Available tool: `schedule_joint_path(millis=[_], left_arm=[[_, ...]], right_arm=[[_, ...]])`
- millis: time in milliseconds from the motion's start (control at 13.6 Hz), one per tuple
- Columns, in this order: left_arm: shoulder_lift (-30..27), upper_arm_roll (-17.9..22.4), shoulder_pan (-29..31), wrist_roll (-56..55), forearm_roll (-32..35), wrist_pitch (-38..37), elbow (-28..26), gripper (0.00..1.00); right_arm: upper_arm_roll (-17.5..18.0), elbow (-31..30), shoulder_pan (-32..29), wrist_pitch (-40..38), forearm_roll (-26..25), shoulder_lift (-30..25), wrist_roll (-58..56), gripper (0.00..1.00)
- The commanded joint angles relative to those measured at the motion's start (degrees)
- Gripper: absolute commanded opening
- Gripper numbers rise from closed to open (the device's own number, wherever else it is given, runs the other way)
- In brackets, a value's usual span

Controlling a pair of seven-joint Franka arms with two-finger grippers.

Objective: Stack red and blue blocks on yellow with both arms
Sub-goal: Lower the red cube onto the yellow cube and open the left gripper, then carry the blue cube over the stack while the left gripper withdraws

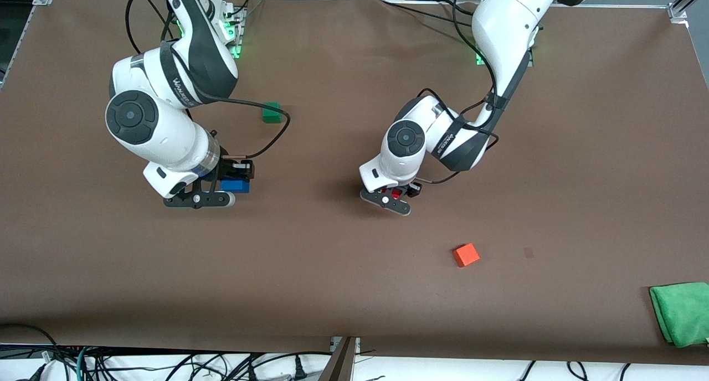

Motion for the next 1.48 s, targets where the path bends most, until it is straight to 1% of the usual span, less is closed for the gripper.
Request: schedule_joint_path(millis=[0,74,148,295,369,443,590,664,738,811,959,1033,1180,1254,1402], left_arm=[[0.3,0.4,-1.1,-3.8,1.2,-1.3,2.2,1.00],[-0.2,0.5,-0.6,-4.3,1.1,-1.7,3.4,1.00],[-0.6,0.6,-0.2,-4.2,1.0,-4.0,5.2,1.00],[-0.9,0.6,2.3,-4.1,0.8,-10.9,11.2,1.00],[-1.1,0.6,3.9,-4.1,0.8,-13.7,14.0,1.00],[-2.2,0.6,5.6,-4.1,0.8,-14.8,15.1,1.00],[-5.3,0.4,10.3,-3.8,0.6,-14.9,15.1,1.00],[-7.0,-0.1,13.1,-3.8,0.6,-15.2,15.2,1.00],[-9.1,-0.2,15.2,-3.7,0.5,-16.2,15.2,1.00],[-11.3,-0.1,16.8,-2.9,0.4,-19.2,15.1,1.00],[-16.0,0.7,19.8,1.0,0.5,-24.1,15.1,1.00],[-18.7,1.1,22.6,3.4,0.4,-26.1,14.4,1.00],[-22.3,1.3,26.7,6.7,0.2,-31.8,13.8,1.00],[-23.5,2.4,27.7,8.2,-0.4,-34.6,13.8,1.00],[-25.4,6.4,28.5,11.1,-4.9,-37.1,13.1,1.00]], right_arm=[[0.1,1.9,0.1,-1.6,-0.9,0.5,1.7,0.13],[0.1,1.9,0.1,-1.6,-0.9,0.5,1.7,0.13],[0.1,1.9,0.3,-1.6,-0.8,0.5,1.9,0.13],[0.2,1.9,1.6,-1.0,-0.6,0.9,5.9,0.13],[0.2,2.8,3.0,-0.5,-0.4,1.9,8.8,0.13],[0.2,4.8,4.7,-0.2,-0.3,3.6,12.0,0.13],[0.6,10.0,7.8,0.1,-0.1,8.0,20.0,0.13],[1.8,12.6,9.0,1.4,-0.1,10.1,24.2,0.13],[3.8,14.8,10.1,2.5,-0.2,12.2,28.9,0.13],[5.1,16.6,11.4,4.3,-0.2,14.3,33.4,0.13],[5.4,18.4,15.5,10.9,-0.2,17.5,41.0,0.13],[5.3,18.6,17.4,15.0,-0.3,19.2,44.7,0.13],[4.9,19.3,20.2,21.3,-0.9,22.3,47.7,0.13],[4.8,20.0,20.9,22.2,-1.1,23.4,48.2,0.13],[4.7,20.8,21.1,22.7,-3.2,24.6,48.2,0.13]])
